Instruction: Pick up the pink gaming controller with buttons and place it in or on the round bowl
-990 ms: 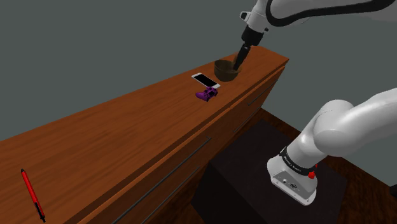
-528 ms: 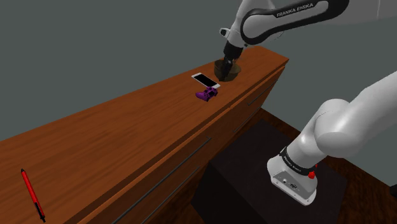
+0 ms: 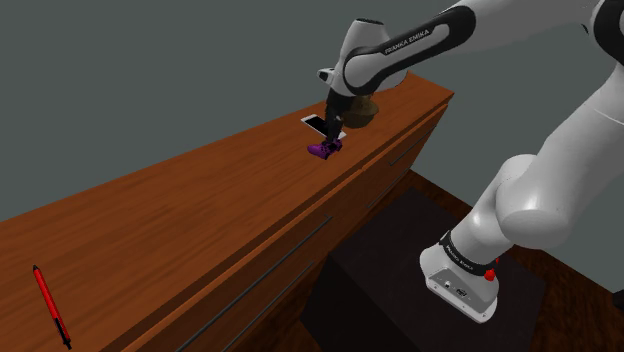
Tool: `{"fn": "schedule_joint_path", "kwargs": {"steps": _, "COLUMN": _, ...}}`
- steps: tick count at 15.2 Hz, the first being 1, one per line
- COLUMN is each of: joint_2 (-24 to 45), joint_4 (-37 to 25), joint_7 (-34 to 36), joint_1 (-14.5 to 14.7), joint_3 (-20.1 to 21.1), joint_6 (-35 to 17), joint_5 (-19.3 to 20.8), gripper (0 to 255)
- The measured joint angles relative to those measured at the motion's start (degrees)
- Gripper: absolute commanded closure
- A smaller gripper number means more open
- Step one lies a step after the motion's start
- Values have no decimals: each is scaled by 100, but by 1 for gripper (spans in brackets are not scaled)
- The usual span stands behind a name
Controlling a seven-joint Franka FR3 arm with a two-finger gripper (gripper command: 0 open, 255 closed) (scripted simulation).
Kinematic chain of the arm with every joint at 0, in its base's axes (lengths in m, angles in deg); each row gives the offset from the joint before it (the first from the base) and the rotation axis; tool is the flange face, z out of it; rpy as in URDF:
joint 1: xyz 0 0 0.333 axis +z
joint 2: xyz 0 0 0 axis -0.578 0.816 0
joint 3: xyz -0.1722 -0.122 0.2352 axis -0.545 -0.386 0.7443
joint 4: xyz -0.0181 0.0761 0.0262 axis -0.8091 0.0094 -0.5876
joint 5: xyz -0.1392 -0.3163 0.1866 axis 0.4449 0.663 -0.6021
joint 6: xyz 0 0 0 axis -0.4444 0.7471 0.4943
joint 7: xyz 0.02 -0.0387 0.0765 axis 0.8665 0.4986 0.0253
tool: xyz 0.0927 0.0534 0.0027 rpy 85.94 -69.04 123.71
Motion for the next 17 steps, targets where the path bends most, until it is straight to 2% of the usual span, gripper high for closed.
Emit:
{"fn": "schedule_joint_path", "kwargs": {"steps": 7, "joint_2": 483, "joint_4": 77, "joint_7": -178, "joint_1": 24, "joint_3": 33, "joint_6": -542, "joint_5": -190, "gripper": 0}}
{"fn": "schedule_joint_path", "kwargs": {"steps": 13, "joint_2": 512, "joint_4": 88, "joint_7": -189, "joint_1": 24, "joint_3": 35, "joint_6": -585, "joint_5": -203, "gripper": 0}}
{"fn": "schedule_joint_path", "kwargs": {"steps": 14, "joint_2": 512, "joint_4": 88, "joint_7": -189, "joint_1": 24, "joint_3": 35, "joint_6": -585, "joint_5": -203, "gripper": 255}}
{"fn": "schedule_joint_path", "kwargs": {"steps": 17, "joint_2": 498, "joint_4": 83, "joint_7": -187, "joint_1": 26, "joint_3": 37, "joint_6": -588, "joint_5": -202, "gripper": 255}}
